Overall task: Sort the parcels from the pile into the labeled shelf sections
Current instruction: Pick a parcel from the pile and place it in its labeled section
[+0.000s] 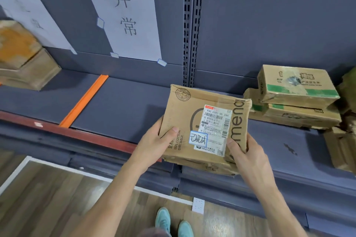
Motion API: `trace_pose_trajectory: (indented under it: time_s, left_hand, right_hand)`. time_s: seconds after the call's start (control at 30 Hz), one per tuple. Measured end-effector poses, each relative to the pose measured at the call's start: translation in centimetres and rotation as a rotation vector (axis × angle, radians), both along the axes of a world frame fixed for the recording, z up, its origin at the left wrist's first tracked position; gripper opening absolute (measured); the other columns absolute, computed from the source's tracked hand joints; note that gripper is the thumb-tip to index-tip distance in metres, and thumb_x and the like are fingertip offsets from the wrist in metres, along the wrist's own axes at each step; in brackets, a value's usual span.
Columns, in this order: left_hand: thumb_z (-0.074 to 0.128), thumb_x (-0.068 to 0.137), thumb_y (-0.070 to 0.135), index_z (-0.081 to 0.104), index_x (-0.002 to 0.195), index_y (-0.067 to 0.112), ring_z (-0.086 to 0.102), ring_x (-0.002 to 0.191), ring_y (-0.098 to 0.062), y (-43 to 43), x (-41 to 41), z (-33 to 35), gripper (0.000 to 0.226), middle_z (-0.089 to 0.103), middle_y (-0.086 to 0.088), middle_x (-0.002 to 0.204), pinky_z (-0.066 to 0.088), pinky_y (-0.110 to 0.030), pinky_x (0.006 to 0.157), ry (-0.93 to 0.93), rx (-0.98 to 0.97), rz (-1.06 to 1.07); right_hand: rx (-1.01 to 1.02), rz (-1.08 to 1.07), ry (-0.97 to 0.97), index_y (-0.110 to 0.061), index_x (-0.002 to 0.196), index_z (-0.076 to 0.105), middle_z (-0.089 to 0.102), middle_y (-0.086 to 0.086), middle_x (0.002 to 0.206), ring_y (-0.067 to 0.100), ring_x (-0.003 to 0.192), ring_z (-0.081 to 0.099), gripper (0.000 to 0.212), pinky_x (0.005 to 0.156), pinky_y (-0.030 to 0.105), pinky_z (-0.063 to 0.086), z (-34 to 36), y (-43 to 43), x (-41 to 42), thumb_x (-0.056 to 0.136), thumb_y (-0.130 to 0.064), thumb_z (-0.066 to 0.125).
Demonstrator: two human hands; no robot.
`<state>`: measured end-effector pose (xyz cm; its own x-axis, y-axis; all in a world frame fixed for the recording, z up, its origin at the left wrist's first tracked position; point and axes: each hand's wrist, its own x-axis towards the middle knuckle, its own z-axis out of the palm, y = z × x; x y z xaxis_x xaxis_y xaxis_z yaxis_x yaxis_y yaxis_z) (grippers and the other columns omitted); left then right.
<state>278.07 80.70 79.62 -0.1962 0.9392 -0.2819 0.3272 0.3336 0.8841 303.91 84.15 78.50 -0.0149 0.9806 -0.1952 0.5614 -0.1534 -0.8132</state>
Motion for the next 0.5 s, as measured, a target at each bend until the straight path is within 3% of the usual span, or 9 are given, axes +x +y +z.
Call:
trace_pose_trajectory:
  time_s: [0.07,0.13,0.33,0.5]
  left_hand:
    - [0.054,0.099,0.055,0.05,0.126,0.067,0.063,0.101,0.017,-0.7,0.0,0.4,0.03,0.067,0.039,0.114,0.05,-0.024,0.081,0.005,0.014,0.045]
    - [0.054,0.101,0.052,0.049,0.133,0.061,0.064,0.105,0.013,-1.6,-0.1,0.9,0.033,0.068,0.037,0.115,0.051,-0.026,0.088,0.009,0.037,0.091]
    - [0.056,0.104,0.044,0.053,0.137,0.05,0.064,0.108,0.011,-5.1,-2.3,2.5,0.034,0.069,0.032,0.117,0.05,-0.026,0.093,0.006,0.101,0.216]
    - [0.056,0.104,0.042,0.054,0.137,0.047,0.066,0.111,0.004,-8.3,-5.3,3.3,0.033,0.07,0.027,0.119,0.05,-0.034,0.101,0.009,0.13,0.337]
  right_hand:
    - [0.019,0.034,0.008,-0.05,0.118,0.056,0.065,-0.041,0.095,-0.007,0.088,0.062,0.023,0.066,0.021,0.045,0.4,0.2,-0.1,0.096,-0.054,0.052]
    - [0.032,0.073,0.021,-0.052,0.116,0.055,0.061,-0.046,0.096,-0.012,0.088,0.061,0.02,0.066,0.02,0.045,0.8,0.4,-0.6,0.096,-0.052,0.052]
    - [0.064,0.207,0.058,-0.051,0.121,0.055,0.061,-0.046,0.1,-0.003,0.097,0.062,0.027,0.072,0.031,0.047,1.7,0.8,-4.1,0.095,-0.055,0.052]
    - [0.069,0.342,0.057,-0.053,0.106,0.056,0.061,-0.046,0.098,-0.001,0.094,0.064,0.013,0.074,0.034,0.05,2.3,0.6,-8.3,0.094,-0.056,0.052]
